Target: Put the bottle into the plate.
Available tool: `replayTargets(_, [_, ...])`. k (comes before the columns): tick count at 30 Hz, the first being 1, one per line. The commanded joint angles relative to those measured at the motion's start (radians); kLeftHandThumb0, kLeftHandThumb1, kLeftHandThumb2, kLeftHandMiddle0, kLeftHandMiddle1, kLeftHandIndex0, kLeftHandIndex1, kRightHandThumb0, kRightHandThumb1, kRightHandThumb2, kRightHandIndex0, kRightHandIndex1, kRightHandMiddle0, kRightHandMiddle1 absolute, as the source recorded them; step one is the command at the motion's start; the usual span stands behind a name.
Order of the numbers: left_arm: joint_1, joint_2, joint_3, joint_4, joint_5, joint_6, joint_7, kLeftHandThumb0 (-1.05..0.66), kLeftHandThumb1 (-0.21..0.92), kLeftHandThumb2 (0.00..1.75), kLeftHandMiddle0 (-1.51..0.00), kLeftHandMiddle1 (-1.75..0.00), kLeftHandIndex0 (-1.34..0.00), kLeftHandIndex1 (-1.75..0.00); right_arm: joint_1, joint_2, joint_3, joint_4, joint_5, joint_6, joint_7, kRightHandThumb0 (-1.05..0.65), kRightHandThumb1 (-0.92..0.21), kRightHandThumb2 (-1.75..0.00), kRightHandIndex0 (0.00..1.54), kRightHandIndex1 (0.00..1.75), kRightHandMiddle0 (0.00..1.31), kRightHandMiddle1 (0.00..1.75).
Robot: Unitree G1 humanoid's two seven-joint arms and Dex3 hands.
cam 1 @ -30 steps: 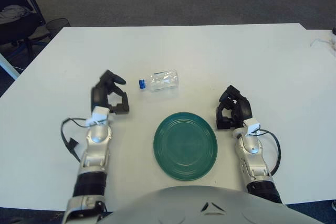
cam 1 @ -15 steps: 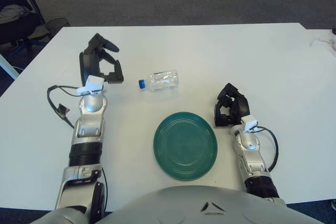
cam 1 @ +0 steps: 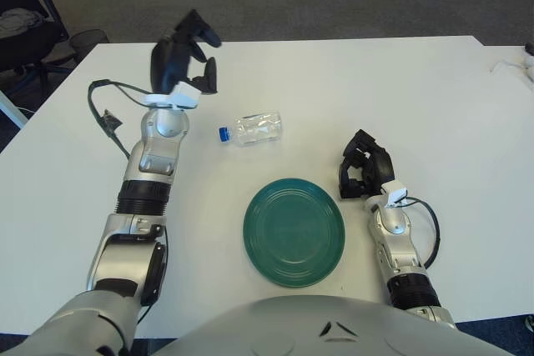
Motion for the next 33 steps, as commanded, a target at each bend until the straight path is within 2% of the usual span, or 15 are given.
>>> replayTargets(1, [-0.019, 0.033, -0.044, 0.026, 0.018, 0.042, -0.078, -0.71, 0.73, 0.65, -0.09, -1.61, -0.10, -1.63, 0.025, 0.007, -0.002, 0.061, 0.002, 0.025, -0.005, 0.00, 0.07, -1.72, 0.93, 1.64, 0.68, 1.75])
replayTargets(4, [-0.045, 0.030, -0.090, 0.042, -0.002, 0.107, -0.202, -0.87, 0.86, 0.42, -0.02, -1.37, -0.02, -1.49, 0.020, 0.010, -0.002, 0.069, 0.003, 0.019, -0.008, 0.00, 0.06, -1.71, 0.93, 1.63, 0.67, 1.75])
replayTargets(6, [-0.065, 0.029, -0.119, 0.054, -0.018, 0.151, -0.290, -0.93, 0.89, 0.41, -0.01, -1.22, -0.01, -1.39, 0.019, 0.014, 0.000, 0.071, 0.000, 0.020, -0.013, 0.00, 0.06, -1.71, 0.94, 1.62, 0.67, 1.75])
replayTargets(7, [-0.073, 0.030, -0.130, 0.057, -0.024, 0.169, -0.326, -0.97, 0.90, 0.42, -0.01, -1.07, -0.01, -1.28, 0.019, 0.016, 0.001, 0.070, -0.002, 0.021, -0.017, 0.00, 0.06, -1.70, 0.94, 1.62, 0.67, 1.75])
replayTargets(9, [-0.082, 0.031, -0.141, 0.057, -0.033, 0.194, -0.372, -1.00, 0.91, 0.42, 0.00, -0.94, 0.00, -1.18, 0.019, 0.017, 0.002, 0.070, -0.005, 0.022, -0.022, 0.00, 0.06, -1.70, 0.93, 1.62, 0.67, 1.75])
replayTargets(10, [-0.091, 0.037, -0.156, 0.060, -0.041, 0.217, -0.426, -1.02, 0.91, 0.43, 0.00, -0.84, 0.00, -1.08, 0.019, 0.019, 0.003, 0.067, -0.009, 0.024, -0.030, 0.00, 0.06, -1.70, 0.93, 1.62, 0.67, 1.75])
replayTargets(11, [-0.098, 0.041, -0.167, 0.062, -0.047, 0.234, -0.466, -1.02, 0.92, 0.44, 0.00, -0.69, 0.00, -0.90, 0.020, 0.021, 0.004, 0.065, -0.013, 0.026, -0.036, 0.00, 0.05, -1.70, 0.93, 1.62, 0.66, 1.75])
replayTargets(12, [-0.103, 0.047, -0.181, 0.066, -0.053, 0.250, -0.508, -1.03, 0.92, 0.44, 0.00, -0.47, 0.00, -0.61, 0.020, 0.024, 0.006, 0.064, -0.017, 0.027, -0.042, 0.00, 0.05, -1.69, 0.92, 1.63, 0.66, 1.75])
replayTargets(13, [-0.107, 0.051, -0.189, 0.067, -0.056, 0.260, -0.534, -1.04, 0.92, 0.42, 0.00, -0.30, 0.00, -0.39, 0.020, 0.026, 0.008, 0.064, -0.020, 0.027, -0.046, 0.00, 0.04, -1.69, 0.91, 1.63, 0.66, 1.75])
replayTargets(16, [-0.110, 0.064, -0.213, 0.080, -0.045, 0.248, -0.571, -1.04, 0.92, 0.34, 0.00, -0.10, 0.00, -0.13, 0.017, 0.026, 0.010, 0.069, -0.021, 0.022, -0.050, 0.00, 0.05, -1.69, 0.92, 1.62, 0.66, 1.75])
replayTargets(19, [-0.112, 0.077, -0.233, 0.095, -0.030, 0.215, -0.574, -1.05, 0.92, 0.27, 0.00, -0.03, 0.00, -0.04, 0.015, 0.027, 0.010, 0.072, -0.021, 0.022, -0.054, 0.00, 0.06, -1.70, 0.93, 1.62, 0.67, 1.75])
replayTargets(25, [-0.123, 0.104, -0.280, 0.142, 0.015, 0.140, -0.569, -1.05, 0.92, 0.20, 0.00, 0.00, 0.00, 0.00, 0.015, 0.028, 0.013, 0.069, -0.029, 0.030, -0.064, 0.00, 0.07, -1.71, 0.93, 1.63, 0.68, 1.75])
replayTargets(33, [-0.123, 0.117, -0.325, 0.145, 0.085, 0.151, -0.555, -1.05, 0.92, 0.21, 0.00, 0.00, 0.00, 0.00, 0.011, 0.032, 0.014, 0.082, -0.034, 0.025, -0.069, 0.00, 0.09, -1.74, 0.95, 1.62, 0.70, 1.75])
